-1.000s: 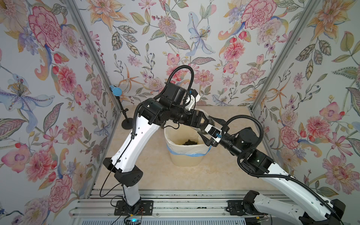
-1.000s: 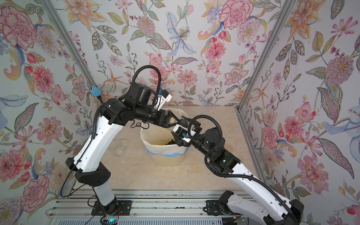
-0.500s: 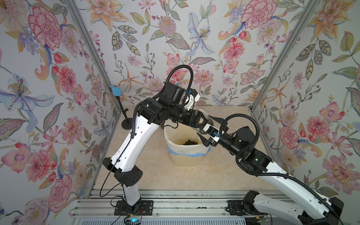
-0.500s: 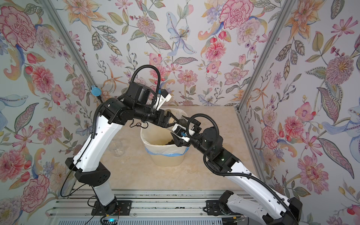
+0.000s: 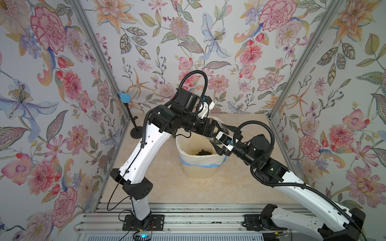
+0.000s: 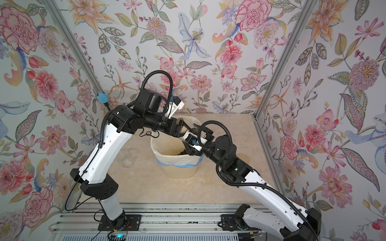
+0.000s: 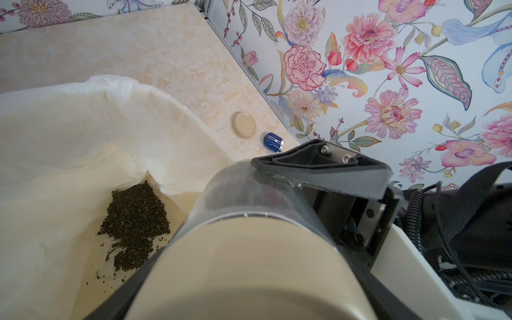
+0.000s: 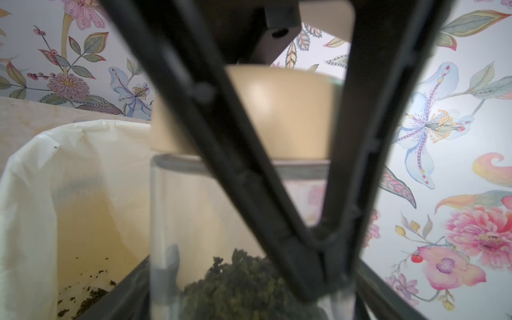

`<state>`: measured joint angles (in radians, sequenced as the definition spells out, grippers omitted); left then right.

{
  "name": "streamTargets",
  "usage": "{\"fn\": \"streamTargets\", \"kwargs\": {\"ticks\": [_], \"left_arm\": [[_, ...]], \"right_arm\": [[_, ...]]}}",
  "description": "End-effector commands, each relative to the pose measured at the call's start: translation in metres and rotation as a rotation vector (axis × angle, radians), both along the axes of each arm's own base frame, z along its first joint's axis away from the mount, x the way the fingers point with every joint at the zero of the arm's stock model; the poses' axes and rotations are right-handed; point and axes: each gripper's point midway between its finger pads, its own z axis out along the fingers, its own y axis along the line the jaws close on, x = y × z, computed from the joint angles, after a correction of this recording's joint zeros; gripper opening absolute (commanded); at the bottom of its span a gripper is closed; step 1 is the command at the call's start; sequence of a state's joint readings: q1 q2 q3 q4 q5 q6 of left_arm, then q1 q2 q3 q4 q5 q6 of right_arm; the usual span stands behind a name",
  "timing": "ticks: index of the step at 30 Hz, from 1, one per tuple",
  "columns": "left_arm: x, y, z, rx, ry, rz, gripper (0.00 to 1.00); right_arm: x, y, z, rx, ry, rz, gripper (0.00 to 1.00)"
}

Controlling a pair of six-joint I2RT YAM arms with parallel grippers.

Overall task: Empty moldy tea leaves from jars
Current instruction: Pick up the jar from the center of the board.

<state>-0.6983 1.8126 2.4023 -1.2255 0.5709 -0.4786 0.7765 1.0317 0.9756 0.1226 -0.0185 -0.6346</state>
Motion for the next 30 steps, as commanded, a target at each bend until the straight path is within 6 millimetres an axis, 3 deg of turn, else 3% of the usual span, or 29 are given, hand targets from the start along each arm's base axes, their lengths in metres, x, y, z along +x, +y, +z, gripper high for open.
{"fn": "streamTargets", "kwargs": {"ticks": [1,7,8,9,11,19,25,30], "left_arm": [[-0.008,-0.001,0.029,-0.079,-0.083,-0.039,0.46],[-0.008,-0.002,0.028,-0.082,-0.08,-0.045,0.48],[-0.007,-0.003,0.028,-0.083,-0.079,-0.048,0.49],[-0.008,-0.003,0.029,-0.085,-0.085,-0.05,0.58],[-0.007,-0.003,0.03,-0.086,-0.098,-0.048,0.69],[-0.003,-0.007,0.025,-0.088,-0.096,-0.052,0.78],[-0.002,-0.006,0.03,-0.092,-0.127,-0.046,0.99],[0.0,-0.008,0.035,-0.113,-0.14,-0.041,1.0]], "right_arm": [[-0.004,0.001,0.022,0.043,-0.037,0.018,0.81],[-0.004,0.0,0.019,0.046,-0.019,0.021,0.63],[-0.003,-0.001,0.02,0.05,-0.016,0.022,0.6],[-0.003,-0.002,0.02,0.054,-0.015,0.021,0.59],[-0.003,-0.003,0.022,0.062,-0.015,0.022,0.58],[-0.003,-0.005,0.022,0.08,-0.008,0.03,0.55],[-0.005,-0.006,0.024,0.083,-0.014,0.04,0.54],[-0.006,-0.006,0.025,0.093,-0.015,0.047,0.54]]}}
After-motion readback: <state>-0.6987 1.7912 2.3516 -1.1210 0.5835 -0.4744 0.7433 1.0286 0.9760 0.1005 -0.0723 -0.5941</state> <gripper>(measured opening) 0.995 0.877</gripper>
